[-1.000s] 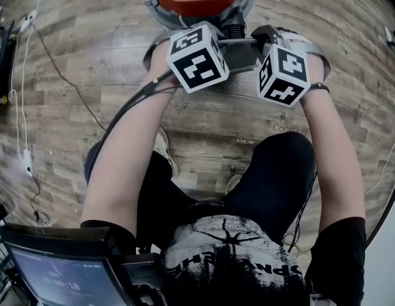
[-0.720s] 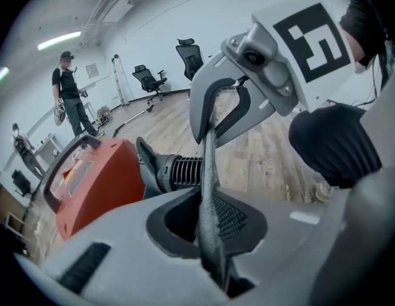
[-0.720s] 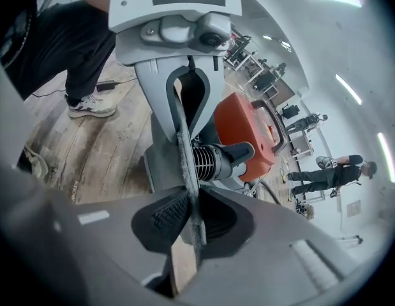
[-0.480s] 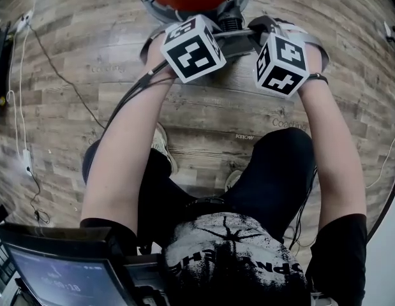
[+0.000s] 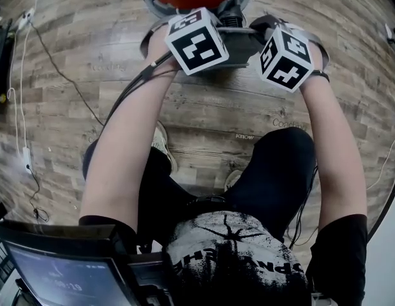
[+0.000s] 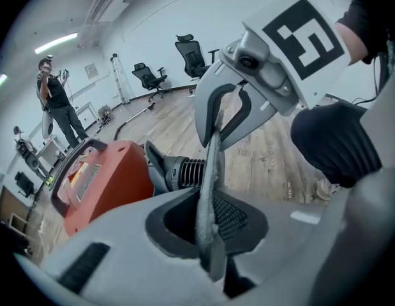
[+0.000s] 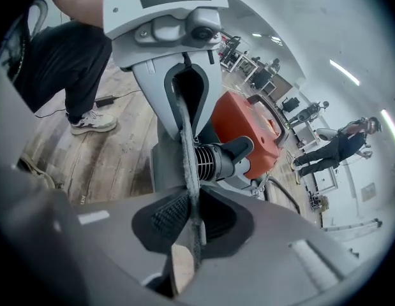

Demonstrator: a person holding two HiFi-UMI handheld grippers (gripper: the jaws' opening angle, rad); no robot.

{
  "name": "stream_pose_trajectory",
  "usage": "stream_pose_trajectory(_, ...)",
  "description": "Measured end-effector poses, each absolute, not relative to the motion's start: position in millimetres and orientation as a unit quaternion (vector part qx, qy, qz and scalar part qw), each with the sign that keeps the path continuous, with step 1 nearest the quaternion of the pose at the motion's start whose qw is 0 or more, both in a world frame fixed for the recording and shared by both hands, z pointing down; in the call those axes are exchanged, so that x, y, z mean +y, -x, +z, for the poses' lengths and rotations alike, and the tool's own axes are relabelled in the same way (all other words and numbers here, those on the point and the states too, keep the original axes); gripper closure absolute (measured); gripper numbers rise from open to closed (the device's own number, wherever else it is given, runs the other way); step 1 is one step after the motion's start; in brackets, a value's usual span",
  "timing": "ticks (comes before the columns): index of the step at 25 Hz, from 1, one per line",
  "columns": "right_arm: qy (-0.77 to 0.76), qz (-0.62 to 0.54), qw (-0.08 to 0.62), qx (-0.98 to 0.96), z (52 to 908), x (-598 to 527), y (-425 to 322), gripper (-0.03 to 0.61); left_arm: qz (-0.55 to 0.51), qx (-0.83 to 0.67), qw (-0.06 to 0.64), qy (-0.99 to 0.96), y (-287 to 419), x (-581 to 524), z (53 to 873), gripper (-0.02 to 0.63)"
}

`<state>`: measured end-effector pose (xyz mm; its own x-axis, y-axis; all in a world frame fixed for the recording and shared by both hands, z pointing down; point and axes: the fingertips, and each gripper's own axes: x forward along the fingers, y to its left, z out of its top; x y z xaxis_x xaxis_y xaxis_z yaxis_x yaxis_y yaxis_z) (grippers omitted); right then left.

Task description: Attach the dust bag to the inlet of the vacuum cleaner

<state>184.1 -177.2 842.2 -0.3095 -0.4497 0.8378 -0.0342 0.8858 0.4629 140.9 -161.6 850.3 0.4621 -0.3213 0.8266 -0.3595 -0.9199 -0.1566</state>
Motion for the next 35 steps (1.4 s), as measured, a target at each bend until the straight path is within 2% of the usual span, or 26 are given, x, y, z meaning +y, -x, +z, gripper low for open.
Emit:
stream_pose_trajectory(4,-0.156,-0.188,0.572,-0.783,842,-178,-187,0.532,0.444,-0.199,0.059,-0.872,-148,-157,853,0.572)
stream_pose_trajectory(10,-0.161,-0.198,0.573,-0.779,840,-179,-187,0.525,0.444,-0.208,0.048,-0.87,-151,-156,853,0.571)
stream_pose_trajectory(12,-0.166,-0.196,0.571,-0.779,841,-179,-188,0.518,0.449,-0.222,0.043,-0.864,-147,-158,852,0.545)
stream_pose_trajectory(15,-0.171,-0.2,0.567,-0.781,845,-177,-188,0.476,0.449,-0.236,0.046,-0.86,-141,-157,852,0.477)
stream_pose_trajectory(19,-0.178,-0.188,0.555,-0.79,850,-175,-186,0.371,0.466,-0.241,0.023,-0.851,-136,-154,863,0.428)
stream_pose_trajectory(26,-0.179,-0.186,0.54,-0.801,845,-170,-181,0.327,0.453,-0.263,0.003,-0.852,-136,-157,859,0.387)
stream_pose_trajectory(32,-0.189,-0.152,0.496,-0.834,836,-164,-179,0.318,0.412,-0.284,0.016,-0.866,-135,-156,840,0.379)
stream_pose_trajectory(35,-0.205,-0.126,0.447,-0.862,815,-152,-178,0.355,0.35,-0.308,0.036,-0.884,-140,-142,811,0.406)
